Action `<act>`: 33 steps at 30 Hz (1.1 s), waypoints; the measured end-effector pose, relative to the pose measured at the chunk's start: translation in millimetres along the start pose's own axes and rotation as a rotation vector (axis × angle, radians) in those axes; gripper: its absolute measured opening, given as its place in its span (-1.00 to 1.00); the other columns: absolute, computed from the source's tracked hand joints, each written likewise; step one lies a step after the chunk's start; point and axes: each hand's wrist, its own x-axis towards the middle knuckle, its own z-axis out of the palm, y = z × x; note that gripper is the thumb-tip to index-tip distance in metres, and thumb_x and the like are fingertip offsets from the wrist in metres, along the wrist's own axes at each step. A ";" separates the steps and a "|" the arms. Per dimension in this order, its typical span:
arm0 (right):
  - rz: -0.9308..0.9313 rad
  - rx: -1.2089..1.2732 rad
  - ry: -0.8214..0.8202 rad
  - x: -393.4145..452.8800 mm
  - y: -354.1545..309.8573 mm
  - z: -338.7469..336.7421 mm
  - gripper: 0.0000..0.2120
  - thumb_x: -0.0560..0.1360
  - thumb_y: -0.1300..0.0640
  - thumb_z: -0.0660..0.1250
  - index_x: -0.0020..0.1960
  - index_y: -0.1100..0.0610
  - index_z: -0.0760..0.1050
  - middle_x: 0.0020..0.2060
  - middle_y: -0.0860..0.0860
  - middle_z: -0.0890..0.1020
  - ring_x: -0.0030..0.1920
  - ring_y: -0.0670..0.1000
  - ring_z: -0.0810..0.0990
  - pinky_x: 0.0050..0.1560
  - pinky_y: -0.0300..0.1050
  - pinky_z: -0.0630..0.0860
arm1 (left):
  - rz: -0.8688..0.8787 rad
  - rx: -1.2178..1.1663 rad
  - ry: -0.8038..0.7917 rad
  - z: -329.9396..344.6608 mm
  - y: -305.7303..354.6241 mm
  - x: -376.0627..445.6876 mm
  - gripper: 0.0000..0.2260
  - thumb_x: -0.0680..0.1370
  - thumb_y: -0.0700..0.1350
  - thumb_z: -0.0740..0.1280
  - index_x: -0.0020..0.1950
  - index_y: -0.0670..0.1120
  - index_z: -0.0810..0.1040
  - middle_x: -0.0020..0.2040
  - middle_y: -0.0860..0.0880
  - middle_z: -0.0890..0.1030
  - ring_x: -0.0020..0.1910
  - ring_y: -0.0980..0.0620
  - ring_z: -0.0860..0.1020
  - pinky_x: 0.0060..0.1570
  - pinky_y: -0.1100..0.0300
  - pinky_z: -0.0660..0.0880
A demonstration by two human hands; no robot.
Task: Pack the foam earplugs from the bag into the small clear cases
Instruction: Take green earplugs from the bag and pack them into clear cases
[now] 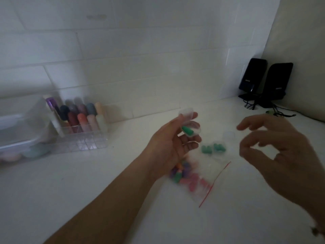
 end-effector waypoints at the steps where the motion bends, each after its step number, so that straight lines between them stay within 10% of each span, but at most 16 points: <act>1: -0.020 -0.063 -0.140 -0.7 4.7 -3.4 -0.81 0.32 -0.17 0.21 -0.36 -0.17 0.54 0.12 -0.35 0.49 0.21 -0.15 0.41 0.02 -0.33 0.34 | 0.010 -0.007 0.037 -3.5 1.6 1.7 -0.51 0.36 0.06 0.46 0.20 -0.17 0.57 -0.06 -0.12 0.56 -0.23 -0.04 0.55 -0.20 0.16 0.51; 7: -0.101 -0.309 -0.777 -16.5 19.3 21.0 -0.55 0.29 -0.59 -0.15 -0.01 -0.59 0.40 0.49 -0.38 -0.16 0.51 -0.12 -0.31 0.50 0.11 0.07 | -0.014 0.012 0.188 -13.5 -2.7 8.3 -0.59 0.43 0.07 0.39 0.18 -0.14 0.57 -0.03 -0.10 0.54 -0.25 -0.02 0.53 -0.19 0.13 0.49; 9: -0.118 -0.348 -0.694 -20.4 18.0 37.7 -0.36 0.33 -0.55 -0.28 0.10 -0.46 0.46 0.52 -0.29 -0.20 0.51 -0.08 -0.36 0.50 0.14 0.09 | -0.031 0.020 0.213 -12.1 -7.2 9.3 -0.62 0.47 0.05 0.38 0.18 -0.15 0.57 -0.01 -0.11 0.54 -0.24 -0.02 0.53 -0.18 0.12 0.48; 15: -0.160 -0.216 -0.374 -25.2 9.5 74.2 -0.75 0.44 -0.21 0.19 0.03 -0.30 0.58 0.53 -0.08 0.16 0.53 0.14 0.06 0.36 0.26 0.31 | -0.053 -0.023 0.249 -11.9 -9.9 9.7 -0.65 0.56 0.04 0.30 0.22 -0.15 0.57 0.01 -0.10 0.55 -0.23 -0.02 0.53 -0.18 0.13 0.49; 25: -0.147 -0.063 -0.118 -20.6 4.7 101.3 -0.90 0.32 -0.03 0.42 -0.17 -0.14 0.68 0.37 -0.02 0.46 0.37 0.18 0.35 0.22 0.28 0.42 | -0.048 -0.045 0.275 -11.4 -11.6 11.0 -0.66 0.63 0.08 0.17 0.20 -0.12 0.58 0.02 -0.09 0.55 -0.31 0.02 0.54 -0.24 0.15 0.47; 33: -0.193 -0.132 -0.145 -20.7 -1.4 102.0 -0.77 0.39 -0.24 0.25 -0.03 -0.28 0.62 0.41 0.02 0.41 0.39 0.26 0.33 0.23 0.34 0.39 | -0.059 -0.088 0.325 -8.9 -13.9 10.3 -0.64 0.61 0.13 0.20 0.19 -0.07 0.60 -0.03 -0.02 0.57 -0.36 0.05 0.52 -0.27 0.12 0.40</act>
